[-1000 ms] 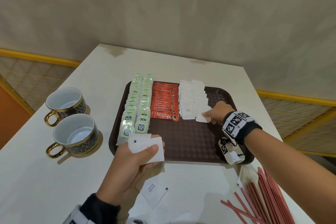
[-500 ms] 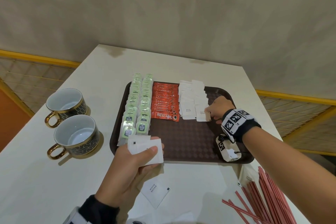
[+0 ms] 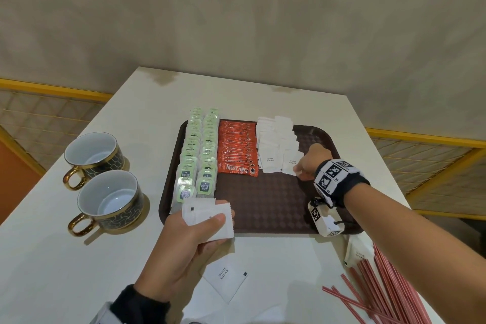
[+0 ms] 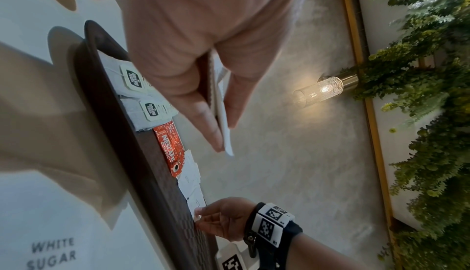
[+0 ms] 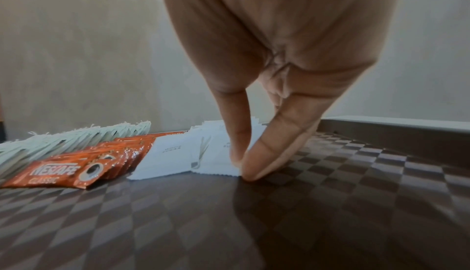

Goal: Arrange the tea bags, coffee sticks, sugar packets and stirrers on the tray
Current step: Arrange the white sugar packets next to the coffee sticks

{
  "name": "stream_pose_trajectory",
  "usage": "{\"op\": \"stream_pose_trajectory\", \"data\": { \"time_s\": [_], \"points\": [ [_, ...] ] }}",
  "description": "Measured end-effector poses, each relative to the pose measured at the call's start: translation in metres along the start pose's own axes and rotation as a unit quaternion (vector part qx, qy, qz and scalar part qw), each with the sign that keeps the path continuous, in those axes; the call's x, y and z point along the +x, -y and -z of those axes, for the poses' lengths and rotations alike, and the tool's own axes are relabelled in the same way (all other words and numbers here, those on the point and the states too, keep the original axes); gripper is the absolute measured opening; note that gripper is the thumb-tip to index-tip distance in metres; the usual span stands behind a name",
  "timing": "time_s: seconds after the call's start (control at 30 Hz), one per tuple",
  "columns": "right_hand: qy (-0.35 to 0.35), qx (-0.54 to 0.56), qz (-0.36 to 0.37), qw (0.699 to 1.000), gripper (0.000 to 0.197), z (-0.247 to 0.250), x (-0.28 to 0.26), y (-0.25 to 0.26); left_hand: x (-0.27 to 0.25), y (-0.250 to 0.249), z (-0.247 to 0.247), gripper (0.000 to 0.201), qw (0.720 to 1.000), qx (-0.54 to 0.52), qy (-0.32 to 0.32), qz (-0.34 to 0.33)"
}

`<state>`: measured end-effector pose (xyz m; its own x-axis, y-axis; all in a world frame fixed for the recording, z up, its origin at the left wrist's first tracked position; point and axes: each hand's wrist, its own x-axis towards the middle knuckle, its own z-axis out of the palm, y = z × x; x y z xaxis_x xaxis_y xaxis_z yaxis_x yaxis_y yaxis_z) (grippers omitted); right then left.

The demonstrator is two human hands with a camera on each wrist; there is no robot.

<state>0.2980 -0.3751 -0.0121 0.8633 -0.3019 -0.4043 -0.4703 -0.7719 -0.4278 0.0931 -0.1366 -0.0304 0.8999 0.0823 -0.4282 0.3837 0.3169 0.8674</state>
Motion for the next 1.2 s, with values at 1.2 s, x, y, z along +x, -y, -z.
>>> {"op": "stream_pose_trajectory", "data": {
  "time_s": [1.2],
  "points": [
    [-0.043,-0.422,0.396,0.814,0.059,-0.018,-0.012,0.027,-0.011,-0.026,-0.003,0.041,0.972,-0.215,0.066,0.064]
  ]
}}
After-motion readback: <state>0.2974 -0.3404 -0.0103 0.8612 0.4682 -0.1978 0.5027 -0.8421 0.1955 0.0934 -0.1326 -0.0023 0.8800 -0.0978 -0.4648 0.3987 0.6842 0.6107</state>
